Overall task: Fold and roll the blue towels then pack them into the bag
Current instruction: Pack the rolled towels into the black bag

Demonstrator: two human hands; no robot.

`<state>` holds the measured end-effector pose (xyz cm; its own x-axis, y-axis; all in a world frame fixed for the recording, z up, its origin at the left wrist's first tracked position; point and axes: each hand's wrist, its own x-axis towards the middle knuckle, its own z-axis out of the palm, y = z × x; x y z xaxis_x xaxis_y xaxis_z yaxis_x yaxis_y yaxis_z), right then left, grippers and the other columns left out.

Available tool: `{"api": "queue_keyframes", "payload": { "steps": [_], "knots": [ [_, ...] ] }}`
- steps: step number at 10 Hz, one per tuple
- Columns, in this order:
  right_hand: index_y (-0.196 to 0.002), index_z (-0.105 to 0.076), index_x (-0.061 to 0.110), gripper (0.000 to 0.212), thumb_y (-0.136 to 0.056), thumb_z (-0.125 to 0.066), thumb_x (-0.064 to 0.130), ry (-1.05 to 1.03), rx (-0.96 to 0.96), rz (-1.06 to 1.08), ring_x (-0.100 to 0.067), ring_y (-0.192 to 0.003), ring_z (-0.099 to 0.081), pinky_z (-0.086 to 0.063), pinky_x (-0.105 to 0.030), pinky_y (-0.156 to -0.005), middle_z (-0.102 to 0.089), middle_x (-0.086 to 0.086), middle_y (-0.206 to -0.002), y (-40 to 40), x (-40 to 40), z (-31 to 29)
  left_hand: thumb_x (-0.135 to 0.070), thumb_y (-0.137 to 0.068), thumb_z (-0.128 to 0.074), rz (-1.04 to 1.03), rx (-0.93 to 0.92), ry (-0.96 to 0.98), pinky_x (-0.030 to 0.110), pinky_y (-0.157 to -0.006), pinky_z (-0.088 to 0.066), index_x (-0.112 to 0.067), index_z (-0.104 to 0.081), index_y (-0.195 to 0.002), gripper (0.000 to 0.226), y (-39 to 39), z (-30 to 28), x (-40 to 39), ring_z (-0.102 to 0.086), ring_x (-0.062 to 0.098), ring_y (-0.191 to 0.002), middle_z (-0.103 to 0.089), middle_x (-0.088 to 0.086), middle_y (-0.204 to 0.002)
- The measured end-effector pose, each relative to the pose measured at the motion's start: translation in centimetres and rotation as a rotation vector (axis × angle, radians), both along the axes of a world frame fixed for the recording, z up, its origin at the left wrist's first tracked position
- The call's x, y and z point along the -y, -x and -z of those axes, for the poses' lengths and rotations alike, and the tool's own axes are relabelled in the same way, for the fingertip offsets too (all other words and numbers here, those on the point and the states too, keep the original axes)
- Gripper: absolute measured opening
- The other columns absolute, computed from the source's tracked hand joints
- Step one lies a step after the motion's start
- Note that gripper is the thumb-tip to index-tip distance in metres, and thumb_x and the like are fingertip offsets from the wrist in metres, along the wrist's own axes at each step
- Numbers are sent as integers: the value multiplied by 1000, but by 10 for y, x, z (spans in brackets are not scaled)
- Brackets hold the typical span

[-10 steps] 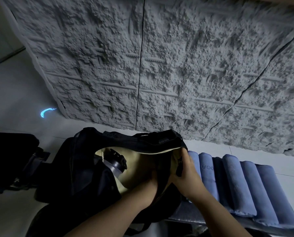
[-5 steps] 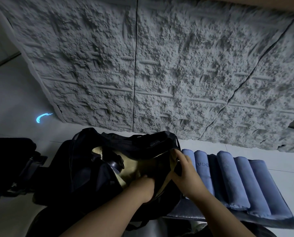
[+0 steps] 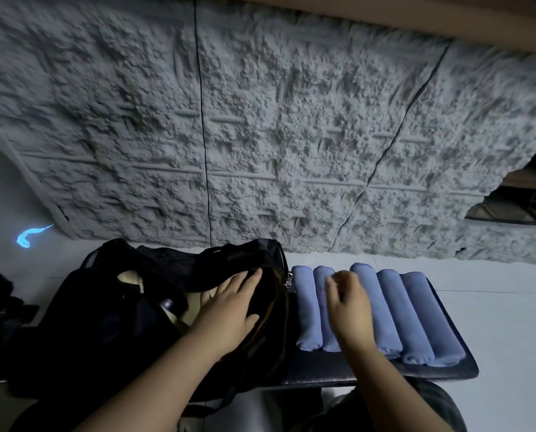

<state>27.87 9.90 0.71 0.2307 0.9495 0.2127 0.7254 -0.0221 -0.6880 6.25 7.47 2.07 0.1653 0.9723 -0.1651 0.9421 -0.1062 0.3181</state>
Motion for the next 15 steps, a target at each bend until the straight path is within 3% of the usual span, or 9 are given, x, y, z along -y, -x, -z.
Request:
{"api": "queue_keyframes", "payload": {
  "steps": [2, 6, 8, 9, 10, 11, 12, 13, 15],
  "knots": [
    [-104, -54, 8, 24, -98, -32, 15, 376, 557, 223, -32, -100, -48, -29, -35, -84, -56, -13, -109, -57, -10, 16, -44, -91, -51, -101, 47, -90, 39, -117, -8, -27, 6, -149, 83, 1, -17, -5, 8, 9, -144, 4, -7, -158],
    [-112, -40, 4, 23, -97, -39, 22, 545, 541, 245, -36, -117, -44, -38, -37, -92, -49, -19, -126, -64, -16, 21, -28, -96, -47, -38, 211, -194, 18, -113, -5, -20, -11, -150, 66, 15, -23, -1, -5, 6, -144, -11, -6, -157],
    [-114, -37, 0, 42, -88, -53, 29, 715, 363, 220, -33, -101, -55, -35, -33, -68, -52, -16, -108, -59, -37, 13, -21, -96, -44, -112, 235, -142, 27, -111, -29, -21, -27, -142, 50, 27, -26, 7, -28, 11, -137, -31, -3, -149],
    [-98, -42, 11, 26, -91, -48, 36, 507, 353, 264, -20, -60, -40, -30, -29, -52, -39, -4, -74, -59, -46, 23, -21, -97, -42, -116, 170, -76, 29, -106, -33, -22, -34, -136, 40, 36, -27, 11, -32, 11, -133, -39, -4, -141],
    [-64, -28, 22, 54, -87, 12, 49, 370, 528, 51, -9, -44, 11, 6, -19, -38, 1, 4, -65, -52, -39, -8, -21, -98, -38, -82, 93, -50, 33, -107, -30, -24, -36, -132, 34, 44, -28, 14, -26, 9, -136, -38, -9, -140],
    [-72, -35, 20, 18, -86, -31, 31, 452, 866, -180, -31, -51, -30, -30, -38, -56, -31, 1, -74, -38, 18, -50, -23, -97, -39, -68, 50, -38, 35, -107, -27, -27, -36, -130, 33, 47, -26, 13, -22, 6, -136, -34, -14, -140],
    [-69, -50, 11, 24, -72, -62, 32, 443, -43, 25, -30, -66, -53, -47, -42, -61, -52, -12, -64, -31, -25, -59, -27, -97, -40, -68, 66, -43, 39, -111, -24, -30, -34, -133, 36, 47, -26, 8, -14, 7, -141, -30, -15, -144],
    [-61, -46, 8, 29, -70, -73, 14, 389, -551, -18, -17, -47, -41, -29, -26, -44, -46, -5, -49, -26, -44, -73, -33, -97, -42, -73, 141, -50, 39, -112, -24, -29, -36, -134, 38, 48, -27, 1, -15, 8, -141, -31, -15, -144],
    [-55, -57, 17, 30, -71, -71, -3, 286, -895, -482, -8, -43, -40, -31, -19, -43, -49, 2, -48, 24, -25, -100, -84, -72, -28, -108, 434, -90, 35, -109, -29, -32, -46, -131, 81, 49, -36, -9, -29, 13, -137, -45, -12, -137]
  ]
}}
